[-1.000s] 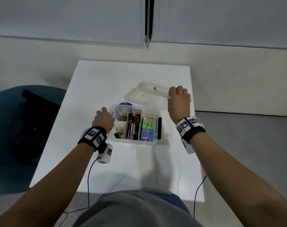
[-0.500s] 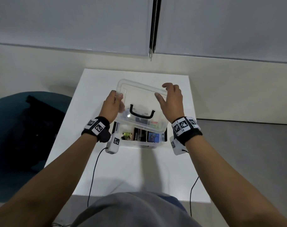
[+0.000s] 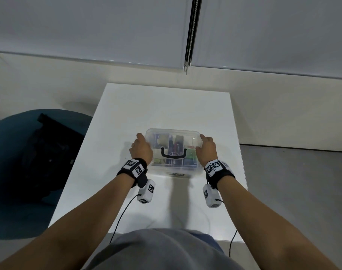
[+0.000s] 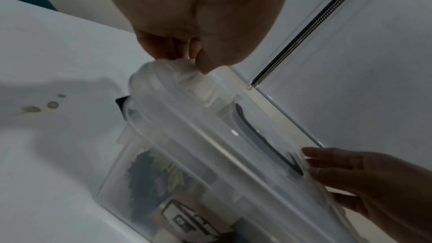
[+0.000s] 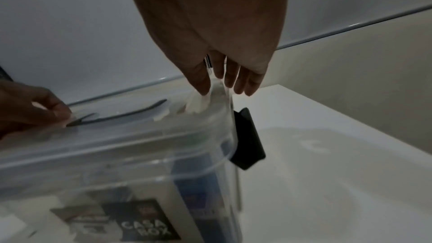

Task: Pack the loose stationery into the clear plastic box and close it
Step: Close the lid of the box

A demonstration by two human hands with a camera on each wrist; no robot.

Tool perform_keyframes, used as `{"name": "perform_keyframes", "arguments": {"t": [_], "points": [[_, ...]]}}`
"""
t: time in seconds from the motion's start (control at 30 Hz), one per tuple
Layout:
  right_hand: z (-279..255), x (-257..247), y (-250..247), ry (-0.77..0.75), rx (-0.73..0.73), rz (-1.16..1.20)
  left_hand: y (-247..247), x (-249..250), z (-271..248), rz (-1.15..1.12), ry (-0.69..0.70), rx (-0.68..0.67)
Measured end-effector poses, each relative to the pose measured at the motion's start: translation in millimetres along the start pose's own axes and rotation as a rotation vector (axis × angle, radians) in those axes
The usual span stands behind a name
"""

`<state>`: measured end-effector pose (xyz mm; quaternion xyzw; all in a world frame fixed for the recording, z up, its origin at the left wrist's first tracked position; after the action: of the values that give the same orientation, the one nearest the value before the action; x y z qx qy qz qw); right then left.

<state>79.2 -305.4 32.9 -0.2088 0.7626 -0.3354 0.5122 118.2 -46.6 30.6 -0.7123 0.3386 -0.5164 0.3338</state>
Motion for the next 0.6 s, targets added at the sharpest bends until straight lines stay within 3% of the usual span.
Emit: {"name": "perform_keyframes", "arguments": {"t": [0.13,0.27,0.43,0.6], "points": [[-10,6,6,0.015,-0.019,0.043,4,-5,-1,0.143,0.016,-0.008],[-15,22,17,0.048,0.04,-0.027,7,-18,8,-0.035,-0.017,-0.111],[-18,33,24,0.127,-0.058,0.109,18,-28,13,-0.207,-0.152,-0.311],[-9,39,17,0.371,-0.021,0.184,16,-30,15,-0.119,-0.146,-0.285]]}}
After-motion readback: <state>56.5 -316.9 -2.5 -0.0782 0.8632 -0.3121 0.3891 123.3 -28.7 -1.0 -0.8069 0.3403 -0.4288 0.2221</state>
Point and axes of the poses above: each hand's wrist, its own z-axis towards the middle knuckle, its own y-axis out of the palm, x = y × z, the point moved 6 cm from there along z, towards the middle knuckle, and after that the axes turned 3 degrees about z, right-handed, at the moved point
